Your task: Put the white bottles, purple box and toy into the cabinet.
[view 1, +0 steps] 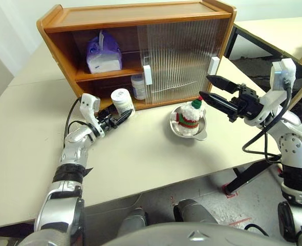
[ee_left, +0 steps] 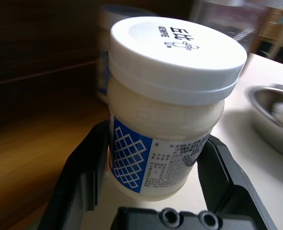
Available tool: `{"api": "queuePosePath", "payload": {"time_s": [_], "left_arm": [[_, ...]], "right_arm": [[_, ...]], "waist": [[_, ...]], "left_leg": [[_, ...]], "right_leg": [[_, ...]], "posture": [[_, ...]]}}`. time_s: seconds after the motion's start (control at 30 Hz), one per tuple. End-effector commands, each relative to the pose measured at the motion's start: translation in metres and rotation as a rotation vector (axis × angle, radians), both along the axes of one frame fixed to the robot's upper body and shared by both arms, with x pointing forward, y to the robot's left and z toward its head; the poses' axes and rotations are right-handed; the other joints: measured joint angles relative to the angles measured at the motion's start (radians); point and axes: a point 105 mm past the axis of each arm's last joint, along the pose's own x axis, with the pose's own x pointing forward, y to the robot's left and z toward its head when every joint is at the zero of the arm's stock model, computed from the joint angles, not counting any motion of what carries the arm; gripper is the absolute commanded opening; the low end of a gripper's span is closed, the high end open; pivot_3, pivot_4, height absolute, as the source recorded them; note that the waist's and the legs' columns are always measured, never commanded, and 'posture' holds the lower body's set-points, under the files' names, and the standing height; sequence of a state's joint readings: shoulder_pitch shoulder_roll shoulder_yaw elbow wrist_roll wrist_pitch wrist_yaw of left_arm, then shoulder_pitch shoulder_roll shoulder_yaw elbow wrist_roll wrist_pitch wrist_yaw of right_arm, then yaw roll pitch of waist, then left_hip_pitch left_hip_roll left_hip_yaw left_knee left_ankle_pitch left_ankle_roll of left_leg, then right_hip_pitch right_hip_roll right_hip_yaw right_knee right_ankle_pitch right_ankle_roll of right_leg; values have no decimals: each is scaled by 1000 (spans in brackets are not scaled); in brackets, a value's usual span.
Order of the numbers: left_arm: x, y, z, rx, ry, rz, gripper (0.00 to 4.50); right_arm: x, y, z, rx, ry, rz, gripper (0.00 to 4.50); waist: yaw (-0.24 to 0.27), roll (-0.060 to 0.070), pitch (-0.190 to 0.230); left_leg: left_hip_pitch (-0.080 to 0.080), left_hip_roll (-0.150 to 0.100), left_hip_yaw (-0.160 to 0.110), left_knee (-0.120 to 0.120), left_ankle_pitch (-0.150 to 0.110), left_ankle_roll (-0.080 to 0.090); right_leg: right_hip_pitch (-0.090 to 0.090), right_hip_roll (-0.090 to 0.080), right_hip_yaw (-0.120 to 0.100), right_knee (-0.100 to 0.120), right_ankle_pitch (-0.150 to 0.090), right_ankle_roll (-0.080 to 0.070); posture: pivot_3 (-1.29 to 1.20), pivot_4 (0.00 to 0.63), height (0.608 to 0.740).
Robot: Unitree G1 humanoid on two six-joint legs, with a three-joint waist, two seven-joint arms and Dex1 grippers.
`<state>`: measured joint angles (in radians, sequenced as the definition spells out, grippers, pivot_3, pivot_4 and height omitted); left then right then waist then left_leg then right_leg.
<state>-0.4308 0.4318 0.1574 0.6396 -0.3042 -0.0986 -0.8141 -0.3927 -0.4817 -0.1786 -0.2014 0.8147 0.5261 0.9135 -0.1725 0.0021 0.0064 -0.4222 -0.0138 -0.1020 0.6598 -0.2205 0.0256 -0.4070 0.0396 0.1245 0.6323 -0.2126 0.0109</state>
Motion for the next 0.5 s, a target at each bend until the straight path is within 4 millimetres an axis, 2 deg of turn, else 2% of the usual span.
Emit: {"api": "queuePosePath", "payload": {"time_s": [0.03,0.2,0.27,0.5], "left_arm": [[7,8,5,18,-25,61,3047],[14,21,3,31,-21,154,3047],[17,26,1,30,-20,185,3047],[26,32,-1,9,-17,264,3047]], "right_arm": [[-1,1,1,-6,-9,3,4500],[-1,-1,1,-9,-9,0,4500],[-1,0,1,-10,-9,0,4500],[-1,0,1,-15,-8,2,4500]], "waist": [[0,0,0],[1,0,0],[1,0,0],[1,0,0]], "left_leg": [[0,0,0,0,0,0],[0,-1,1,0,1,1],[0,-1,1,1,2,3],[2,-1,1,1,2,3]], "right_leg": [[0,0,0,0,0,0],[0,0,0,0,-1,2],[1,0,0,0,-5,9],[3,0,0,0,-4,10]], "posture": [[-217,0,740],[-219,0,740],[-218,0,740],[-218,0,740]]}}
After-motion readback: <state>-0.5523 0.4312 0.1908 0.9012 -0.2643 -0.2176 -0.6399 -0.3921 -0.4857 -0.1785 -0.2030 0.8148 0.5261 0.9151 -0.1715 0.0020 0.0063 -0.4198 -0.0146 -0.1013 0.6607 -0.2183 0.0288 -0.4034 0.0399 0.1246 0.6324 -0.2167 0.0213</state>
